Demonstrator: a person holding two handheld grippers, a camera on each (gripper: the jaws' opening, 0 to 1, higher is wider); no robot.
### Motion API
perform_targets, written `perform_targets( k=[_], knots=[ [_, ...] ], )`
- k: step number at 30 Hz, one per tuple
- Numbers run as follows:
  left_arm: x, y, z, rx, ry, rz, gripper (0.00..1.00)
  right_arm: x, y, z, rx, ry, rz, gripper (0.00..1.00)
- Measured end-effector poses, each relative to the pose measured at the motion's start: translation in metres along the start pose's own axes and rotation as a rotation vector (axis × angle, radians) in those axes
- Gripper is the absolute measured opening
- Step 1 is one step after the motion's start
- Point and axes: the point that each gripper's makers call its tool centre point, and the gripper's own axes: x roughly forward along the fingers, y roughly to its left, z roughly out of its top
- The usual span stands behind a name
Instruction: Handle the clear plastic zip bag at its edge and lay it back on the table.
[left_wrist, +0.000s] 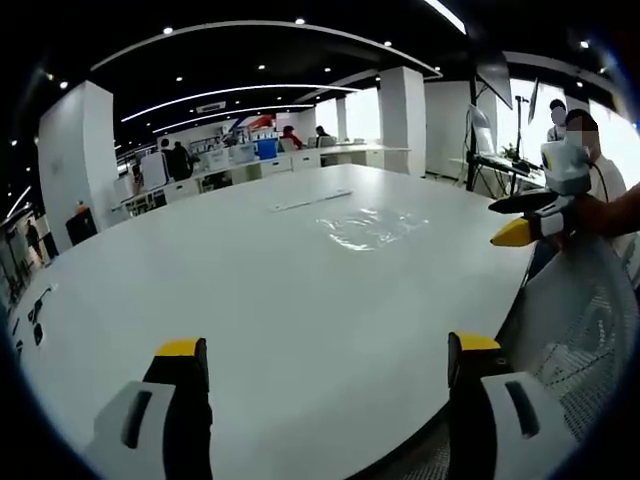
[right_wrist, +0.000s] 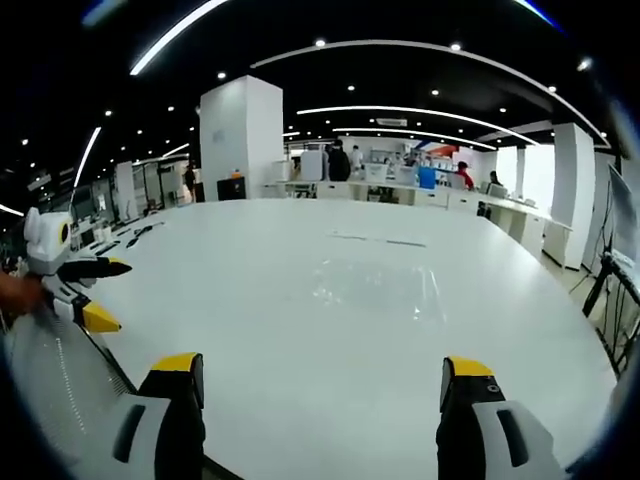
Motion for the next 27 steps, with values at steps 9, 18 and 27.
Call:
perform_targets(
  k=[9, 18, 27],
  knots=[
    [-0.0003, 0.0048, 0.0010, -0.006, -0.003, 0.017, 0.99, -0.0007, 0.0012, -0.0001, -0.002, 0.001, 0.002, 0.98],
    [-0.0003, 0.0037, -0.0022, 0.019, 0.014, 0.014, 0.98, 0.0005, 0.0014, -0.0013, 0.002, 0.004, 0.007, 0.96],
    [-0.0003, 0.0040, -0.0040, 0.023, 0.022, 0.014, 0.97, -0.0013, 0.0027, -0.0029, 0.005, 0.016, 0.010, 0.95]
  ],
)
